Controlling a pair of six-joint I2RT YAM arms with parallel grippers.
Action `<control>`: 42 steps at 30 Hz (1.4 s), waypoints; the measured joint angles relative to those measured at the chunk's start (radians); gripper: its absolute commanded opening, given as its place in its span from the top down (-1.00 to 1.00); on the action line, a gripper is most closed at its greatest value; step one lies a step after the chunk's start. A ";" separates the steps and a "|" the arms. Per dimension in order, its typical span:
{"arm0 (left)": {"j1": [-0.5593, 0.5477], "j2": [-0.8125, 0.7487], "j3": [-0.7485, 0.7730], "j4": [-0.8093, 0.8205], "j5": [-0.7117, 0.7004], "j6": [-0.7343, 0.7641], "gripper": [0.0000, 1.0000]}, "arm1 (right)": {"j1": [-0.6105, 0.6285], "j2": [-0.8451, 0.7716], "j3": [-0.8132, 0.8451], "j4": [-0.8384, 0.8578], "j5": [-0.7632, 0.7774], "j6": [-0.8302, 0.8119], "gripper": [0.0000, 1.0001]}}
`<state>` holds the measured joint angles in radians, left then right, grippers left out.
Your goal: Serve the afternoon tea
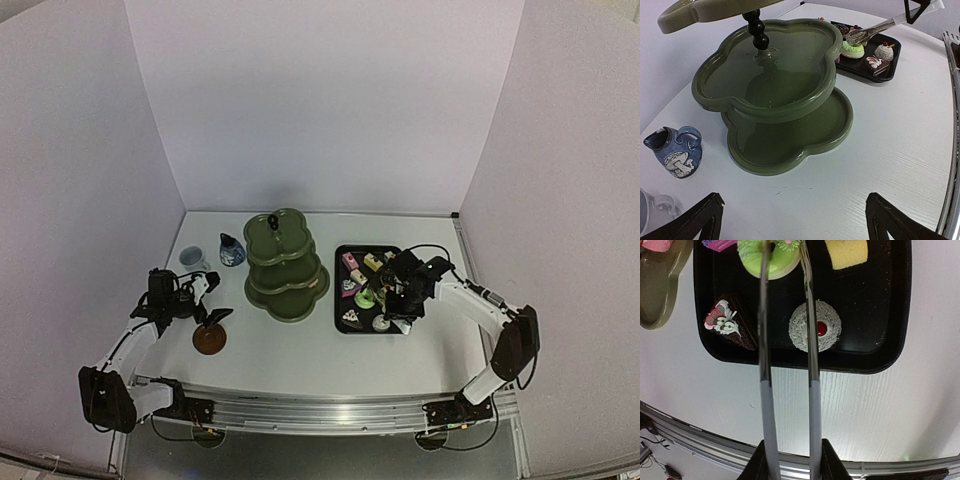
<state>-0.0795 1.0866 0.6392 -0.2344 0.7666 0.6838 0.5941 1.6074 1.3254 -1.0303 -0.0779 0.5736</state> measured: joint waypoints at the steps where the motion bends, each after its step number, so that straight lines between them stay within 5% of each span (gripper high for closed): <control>1: 0.000 0.000 0.000 0.000 0.000 0.000 -0.99 | 0.000 0.004 0.000 0.003 -0.002 -0.003 0.77; 4: 0.000 0.000 0.000 0.000 0.000 0.000 -0.99 | 0.000 0.008 0.000 0.015 -0.009 -0.012 1.00; 20: 0.000 0.000 0.000 0.017 -0.010 -0.012 -0.99 | 0.001 -0.100 0.018 -0.058 0.025 -0.050 1.00; 26: 0.000 -0.001 0.000 0.026 -0.010 -0.030 -0.99 | 0.088 -0.146 0.081 -0.094 0.014 -0.102 1.00; 33: 0.000 -0.001 0.000 0.034 -0.010 -0.032 -0.99 | 0.237 -0.024 0.155 -0.044 -0.069 -0.158 1.00; 42: 0.000 -0.001 0.000 0.035 -0.010 -0.032 -0.99 | 0.267 0.127 0.211 0.059 -0.083 -0.189 1.00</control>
<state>-0.0795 1.0855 0.6392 -0.1993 0.7563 0.6521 0.8608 1.7340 1.5366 -0.9708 -0.1606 0.3845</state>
